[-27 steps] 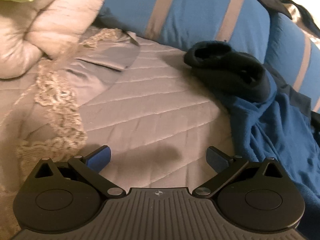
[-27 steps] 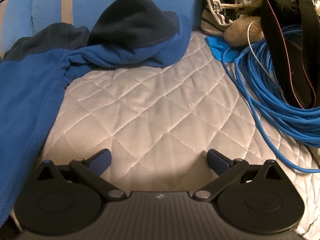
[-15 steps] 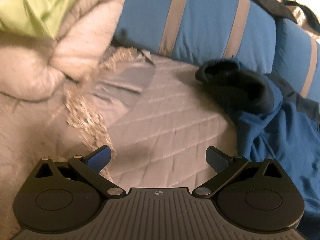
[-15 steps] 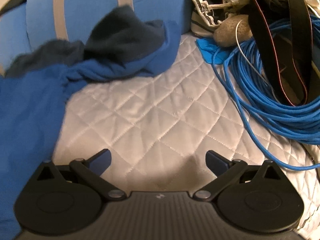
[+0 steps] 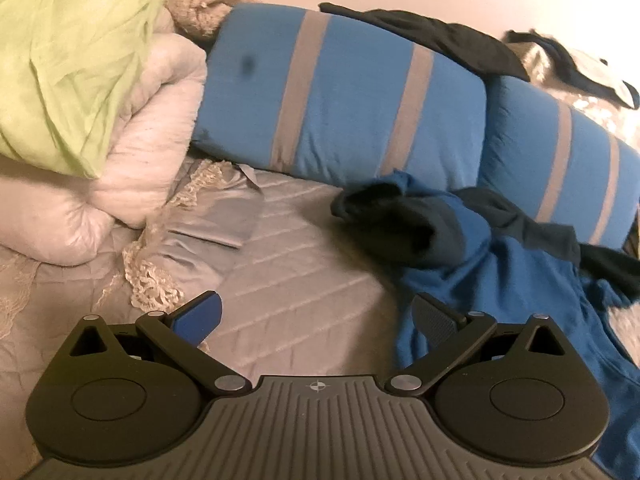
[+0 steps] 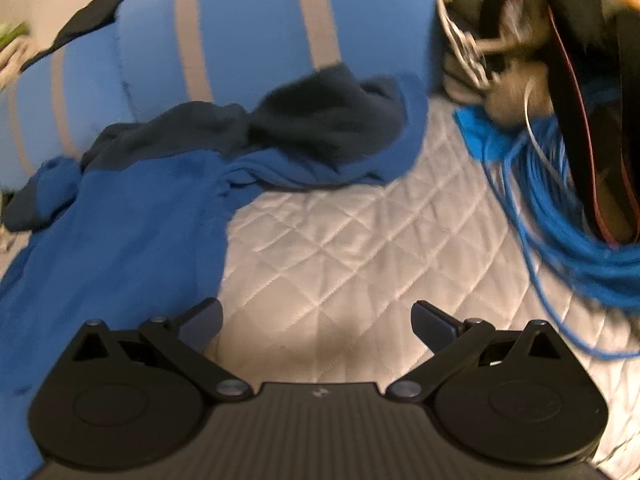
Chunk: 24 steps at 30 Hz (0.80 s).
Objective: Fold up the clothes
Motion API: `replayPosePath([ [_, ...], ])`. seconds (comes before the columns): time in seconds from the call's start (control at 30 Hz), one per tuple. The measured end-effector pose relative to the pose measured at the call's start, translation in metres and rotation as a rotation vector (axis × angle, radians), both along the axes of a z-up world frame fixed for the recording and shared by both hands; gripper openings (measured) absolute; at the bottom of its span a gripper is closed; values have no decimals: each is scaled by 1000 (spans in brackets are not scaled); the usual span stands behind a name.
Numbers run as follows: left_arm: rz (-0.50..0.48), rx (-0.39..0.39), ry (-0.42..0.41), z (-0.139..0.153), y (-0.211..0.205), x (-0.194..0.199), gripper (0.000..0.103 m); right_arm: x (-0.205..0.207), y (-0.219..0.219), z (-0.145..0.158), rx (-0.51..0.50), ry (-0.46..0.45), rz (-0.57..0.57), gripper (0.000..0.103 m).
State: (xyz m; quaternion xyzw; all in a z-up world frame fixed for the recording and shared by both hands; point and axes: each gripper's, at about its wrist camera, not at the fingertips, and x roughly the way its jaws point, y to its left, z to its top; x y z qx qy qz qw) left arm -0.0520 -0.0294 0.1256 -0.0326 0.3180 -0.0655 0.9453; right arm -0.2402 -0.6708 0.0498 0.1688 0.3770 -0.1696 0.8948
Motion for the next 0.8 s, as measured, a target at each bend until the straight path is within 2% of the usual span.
replayPosePath([
  [0.17, -13, -43, -11, 16, 5, -19, 103, -17, 10, 24, 12, -55, 40, 102],
  [0.33, 89, -87, -69, 29, 14, -43, 103, -42, 21, 46, 48, -115, 87, 102],
  [0.43, 88, -99, -58, 26, 21, -52, 103, -54, 29, 55, 74, -142, 115, 102],
  [0.6, 19, -177, -38, 16, 30, -68, 103, -77, 41, 54, 141, -188, 142, 102],
  [0.8, -101, -262, 0, 2, 25, -82, 103, -92, 53, 28, 279, -194, 223, 102],
])
